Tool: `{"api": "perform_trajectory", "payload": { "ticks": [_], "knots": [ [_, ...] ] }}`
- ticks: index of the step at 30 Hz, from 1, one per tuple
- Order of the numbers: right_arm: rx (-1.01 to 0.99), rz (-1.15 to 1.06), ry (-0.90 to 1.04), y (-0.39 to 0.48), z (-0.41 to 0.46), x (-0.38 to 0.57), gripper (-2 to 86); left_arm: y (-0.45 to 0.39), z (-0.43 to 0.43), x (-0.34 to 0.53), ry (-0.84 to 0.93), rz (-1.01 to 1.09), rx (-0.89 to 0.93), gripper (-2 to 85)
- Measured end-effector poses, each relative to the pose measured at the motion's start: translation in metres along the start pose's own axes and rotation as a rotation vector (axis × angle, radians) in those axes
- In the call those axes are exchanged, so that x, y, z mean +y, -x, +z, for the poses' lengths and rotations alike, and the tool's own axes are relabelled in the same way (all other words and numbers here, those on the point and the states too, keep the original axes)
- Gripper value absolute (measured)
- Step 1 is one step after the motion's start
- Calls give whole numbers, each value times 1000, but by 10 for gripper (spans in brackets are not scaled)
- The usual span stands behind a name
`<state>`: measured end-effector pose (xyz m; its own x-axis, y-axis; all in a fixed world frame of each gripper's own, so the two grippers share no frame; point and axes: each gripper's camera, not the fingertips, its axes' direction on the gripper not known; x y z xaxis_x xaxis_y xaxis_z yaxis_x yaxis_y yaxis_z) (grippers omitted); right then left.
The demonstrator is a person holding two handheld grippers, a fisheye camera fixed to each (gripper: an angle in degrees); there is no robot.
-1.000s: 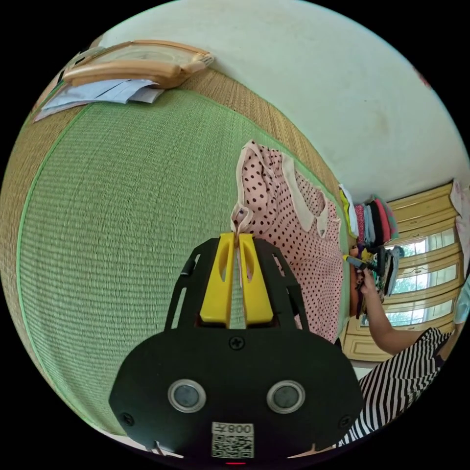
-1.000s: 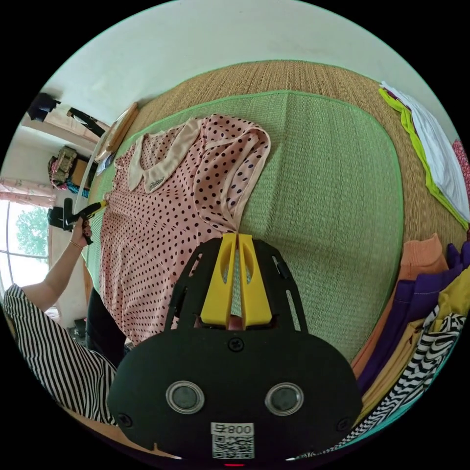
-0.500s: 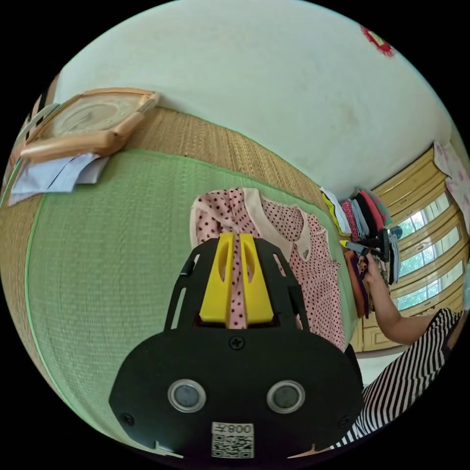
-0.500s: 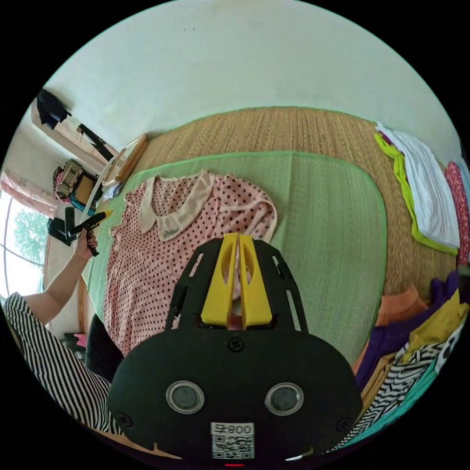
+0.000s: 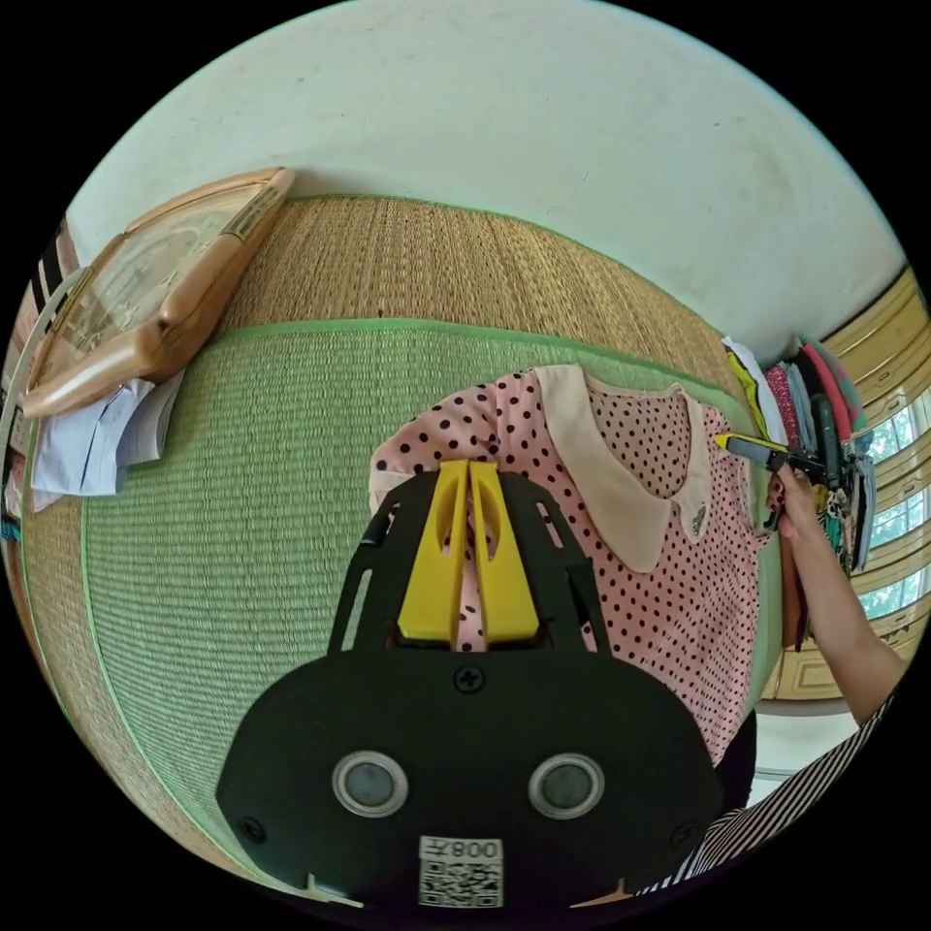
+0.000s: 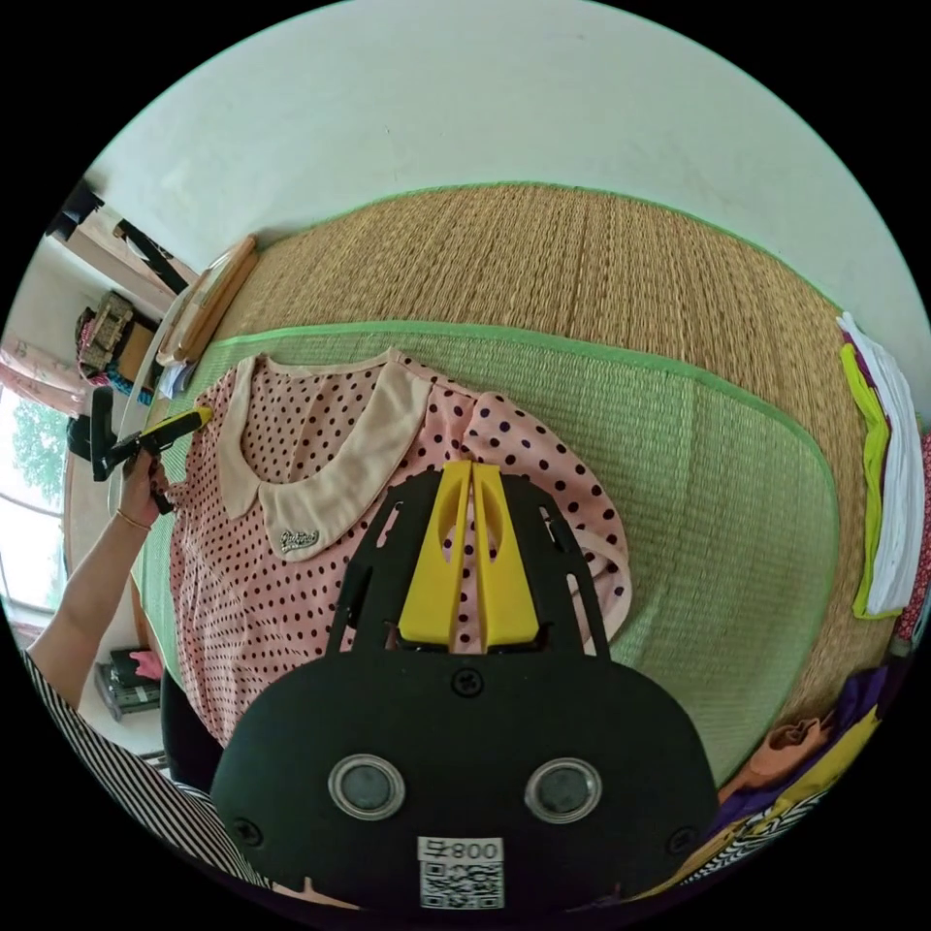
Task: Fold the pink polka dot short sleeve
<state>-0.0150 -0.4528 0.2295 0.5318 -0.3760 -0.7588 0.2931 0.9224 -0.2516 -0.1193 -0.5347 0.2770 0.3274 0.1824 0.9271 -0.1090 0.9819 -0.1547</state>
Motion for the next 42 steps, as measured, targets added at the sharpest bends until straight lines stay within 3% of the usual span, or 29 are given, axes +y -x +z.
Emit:
{"api": "perform_trajectory", "payload": {
  "ticks": [6,13,24,37,42],
  "knots": [
    [-60,-10,-68,-7,-25,27,4,-35,6,6,-99,57,113,5],
    [-143,70,-197,-41,-71,150,34,-99,46,0,-35,210,308,31],
    [-177,251,-233,-87,-67,230,106,-314,157,-75,104,511,450,78],
    [-361,303,-281,-120,-46,254,81,-472,269,-136,223,565,257,85],
    [-395,305,-276,-128,-37,255,51,-496,297,-141,221,580,117,34]
  ]
}}
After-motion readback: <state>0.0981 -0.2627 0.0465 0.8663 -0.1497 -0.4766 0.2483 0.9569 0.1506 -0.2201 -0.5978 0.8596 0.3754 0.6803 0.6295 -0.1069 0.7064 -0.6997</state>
